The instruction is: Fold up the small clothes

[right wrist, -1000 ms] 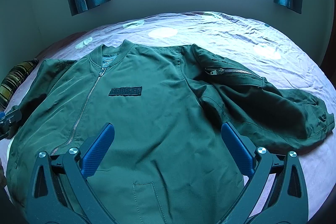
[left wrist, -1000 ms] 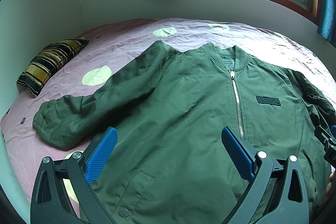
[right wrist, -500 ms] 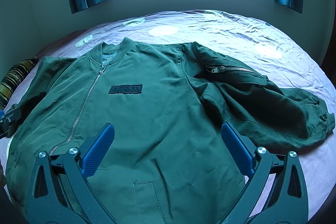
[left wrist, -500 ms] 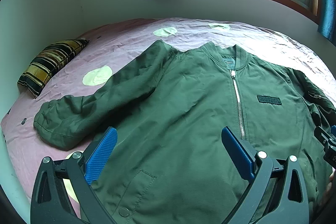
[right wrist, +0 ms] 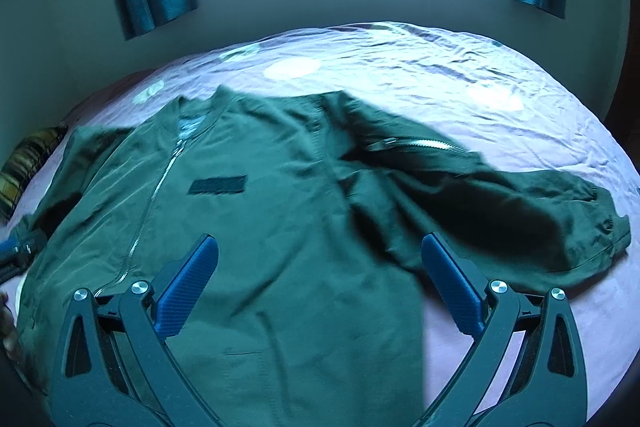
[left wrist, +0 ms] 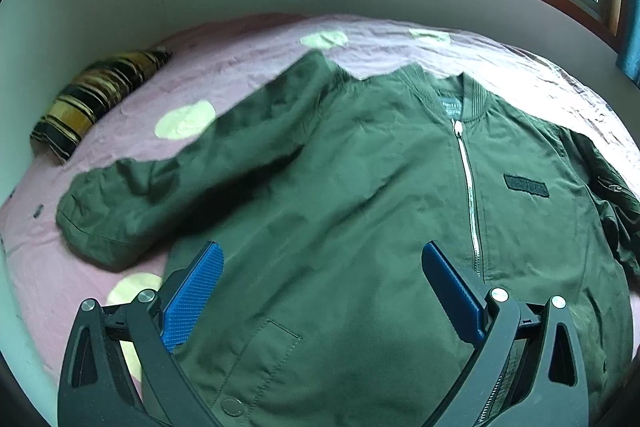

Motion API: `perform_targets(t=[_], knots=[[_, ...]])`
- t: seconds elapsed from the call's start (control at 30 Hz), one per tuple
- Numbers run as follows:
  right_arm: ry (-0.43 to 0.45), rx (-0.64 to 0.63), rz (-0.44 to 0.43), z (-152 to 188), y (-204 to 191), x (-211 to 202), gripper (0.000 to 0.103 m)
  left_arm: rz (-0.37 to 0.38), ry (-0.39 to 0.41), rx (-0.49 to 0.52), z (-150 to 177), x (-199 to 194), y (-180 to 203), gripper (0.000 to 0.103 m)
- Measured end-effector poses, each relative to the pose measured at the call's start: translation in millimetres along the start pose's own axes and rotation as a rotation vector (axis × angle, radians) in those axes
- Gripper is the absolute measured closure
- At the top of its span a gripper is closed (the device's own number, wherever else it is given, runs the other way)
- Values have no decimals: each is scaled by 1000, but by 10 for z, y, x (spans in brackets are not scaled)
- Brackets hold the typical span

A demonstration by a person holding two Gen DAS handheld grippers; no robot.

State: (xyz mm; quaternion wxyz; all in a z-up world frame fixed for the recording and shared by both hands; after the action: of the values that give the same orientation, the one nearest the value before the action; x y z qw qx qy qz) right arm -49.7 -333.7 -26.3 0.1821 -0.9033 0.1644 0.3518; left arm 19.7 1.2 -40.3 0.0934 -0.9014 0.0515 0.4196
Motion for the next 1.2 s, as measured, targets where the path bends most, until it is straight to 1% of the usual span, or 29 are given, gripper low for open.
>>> perform_targets(t=[0.1,0.17,0.23,0.3,0.37,0.4,0.43,0.47,0.5,0.53,0.6,0.63,0.7,0.73,0.8,0.83,0.87,0.9,0.97,1.03,1.07,1.1,1.2], knots=[[16,56,32,-195,407,-65,2,18,-6,-6,16,27,8,4],[36,112,75,-347,836,-127,2,31,-2,0,13,30,24,4],[52,195,147,-477,1409,-197,2,34,-5,13,8,41,50,4],[59,263,207,-547,1888,-229,2,29,-10,18,9,69,63,4],[50,321,302,-569,2417,-245,2,24,-19,23,21,113,72,4],[27,348,354,-557,2703,-224,2,20,-25,24,27,129,76,4],[2,371,383,-528,2900,-201,4,18,-30,24,33,146,79,4],[-18,402,393,-500,3084,-192,7,15,-34,26,43,161,84,4],[-49,448,377,-443,3241,-166,20,13,-40,26,52,175,90,4],[-73,479,347,-398,3301,-143,31,13,-44,25,57,180,89,4],[-148,513,257,-274,3350,-30,32,7,-49,23,67,191,103,4],[-166,513,251,-234,3343,18,32,7,-52,22,73,193,108,4],[-157,492,261,-189,3326,46,32,10,-60,28,80,197,141,4],[-147,470,269,-183,3291,41,38,10,-62,32,85,195,154,4],[-136,436,298,-188,3265,42,53,8,-61,43,88,186,182,4],[-130,422,297,-206,3248,37,62,5,-59,47,85,181,193,4],[-123,417,268,-214,3231,17,68,3,-58,50,82,175,200,4],[-109,426,253,-232,3246,-33,79,3,-57,50,83,173,204,4],[-52,457,238,-284,3320,-184,82,3,-55,47,79,160,196,4],[11,477,296,-295,3423,-378,83,2,-48,44,76,143,175,4],[32,476,352,-278,3494,-451,83,-1,-45,42,76,139,161,4],[38,477,396,-240,3568,-495,83,-1,-44,40,75,144,150,4],[-32,536,367,-60,3775,-339,83,1,-44,32,69,167,103,4]])
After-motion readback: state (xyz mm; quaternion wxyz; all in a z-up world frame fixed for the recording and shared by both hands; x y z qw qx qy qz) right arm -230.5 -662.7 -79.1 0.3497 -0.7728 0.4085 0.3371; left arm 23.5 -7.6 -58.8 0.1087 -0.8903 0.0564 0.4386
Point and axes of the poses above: each gripper's, at about its wrist camera, not at the fingertips, and x roughly the way its jaws point, y to its right, z to its underside, the point moved 4 cm from there along x, roughly the way its jaws point, and after that the axes turned 7 degrees about x, right-handed, at the moved point
